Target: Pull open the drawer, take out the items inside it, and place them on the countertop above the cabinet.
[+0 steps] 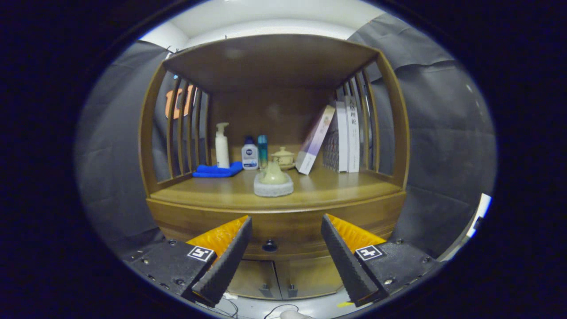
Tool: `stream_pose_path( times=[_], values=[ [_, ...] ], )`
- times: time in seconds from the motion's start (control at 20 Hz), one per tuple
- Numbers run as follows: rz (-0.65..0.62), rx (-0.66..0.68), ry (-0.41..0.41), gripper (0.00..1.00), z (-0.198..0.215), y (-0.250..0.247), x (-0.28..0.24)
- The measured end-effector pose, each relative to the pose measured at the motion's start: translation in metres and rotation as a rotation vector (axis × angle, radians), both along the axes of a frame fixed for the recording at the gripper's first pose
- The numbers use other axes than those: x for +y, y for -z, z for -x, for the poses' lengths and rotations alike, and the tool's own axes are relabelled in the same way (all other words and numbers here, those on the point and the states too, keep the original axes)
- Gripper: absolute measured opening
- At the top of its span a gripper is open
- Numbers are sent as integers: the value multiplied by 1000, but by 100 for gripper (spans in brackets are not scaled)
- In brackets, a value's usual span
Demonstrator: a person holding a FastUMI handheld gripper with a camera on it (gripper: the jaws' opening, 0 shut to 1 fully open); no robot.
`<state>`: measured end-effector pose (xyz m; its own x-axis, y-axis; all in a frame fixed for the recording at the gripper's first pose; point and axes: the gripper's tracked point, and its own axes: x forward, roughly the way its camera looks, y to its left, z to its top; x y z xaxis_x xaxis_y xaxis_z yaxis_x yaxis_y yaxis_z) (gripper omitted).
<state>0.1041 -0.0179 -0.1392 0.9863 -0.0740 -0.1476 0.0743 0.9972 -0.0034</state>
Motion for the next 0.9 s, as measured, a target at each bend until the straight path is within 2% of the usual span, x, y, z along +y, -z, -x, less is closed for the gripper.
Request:
stream_pose_path(
  times=[0.2, 0.5, 0.7, 0.9],
  values=[
    [10, -76, -13, 100, 36, -58, -3],
    [30, -169, -16, 100, 94, -120, -9],
    [14, -212, -14, 100, 122, -135, -11],
    [16, -204, -19, 100, 132, -130, -11]
  ],
)
